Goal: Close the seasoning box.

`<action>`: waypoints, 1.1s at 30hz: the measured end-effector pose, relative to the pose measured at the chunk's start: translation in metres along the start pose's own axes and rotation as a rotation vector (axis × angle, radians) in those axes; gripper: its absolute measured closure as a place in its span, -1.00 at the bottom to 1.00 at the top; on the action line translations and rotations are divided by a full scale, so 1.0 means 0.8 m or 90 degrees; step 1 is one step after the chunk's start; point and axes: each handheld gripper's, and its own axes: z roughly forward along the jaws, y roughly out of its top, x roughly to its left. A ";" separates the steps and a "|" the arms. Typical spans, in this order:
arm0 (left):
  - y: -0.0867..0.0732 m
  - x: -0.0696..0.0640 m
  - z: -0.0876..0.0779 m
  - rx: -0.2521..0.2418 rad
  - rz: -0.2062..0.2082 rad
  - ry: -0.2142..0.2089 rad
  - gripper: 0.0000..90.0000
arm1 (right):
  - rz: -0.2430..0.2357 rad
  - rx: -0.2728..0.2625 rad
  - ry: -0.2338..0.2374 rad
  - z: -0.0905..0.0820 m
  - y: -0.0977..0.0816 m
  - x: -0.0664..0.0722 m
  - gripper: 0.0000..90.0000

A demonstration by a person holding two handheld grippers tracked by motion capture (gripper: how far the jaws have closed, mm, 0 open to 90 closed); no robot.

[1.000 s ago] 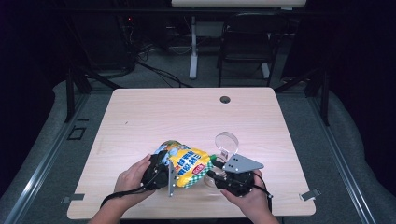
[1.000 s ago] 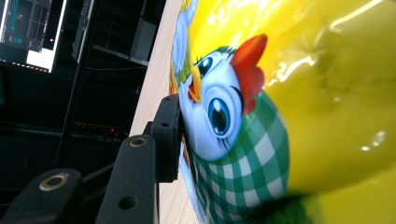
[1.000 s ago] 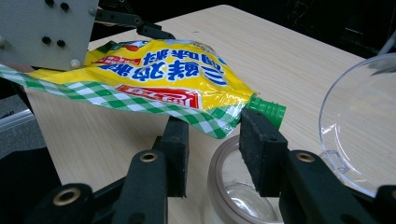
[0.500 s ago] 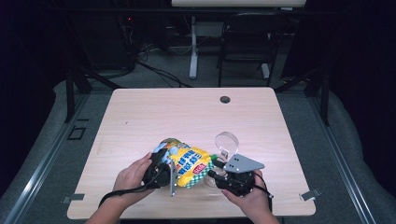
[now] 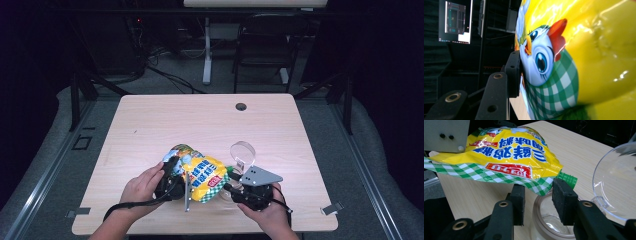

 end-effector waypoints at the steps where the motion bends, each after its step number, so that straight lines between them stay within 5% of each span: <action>1: 0.000 0.000 0.000 0.002 0.005 0.002 0.34 | 0.000 0.001 -0.001 0.000 0.000 0.000 0.41; 12: 0.004 0.000 0.001 0.006 0.046 0.034 0.35 | -0.004 0.006 -0.009 0.004 -0.005 0.001 0.41; 33: 0.007 -0.006 0.003 0.007 0.082 0.080 0.35 | -0.003 0.009 -0.013 0.006 -0.012 0.000 0.40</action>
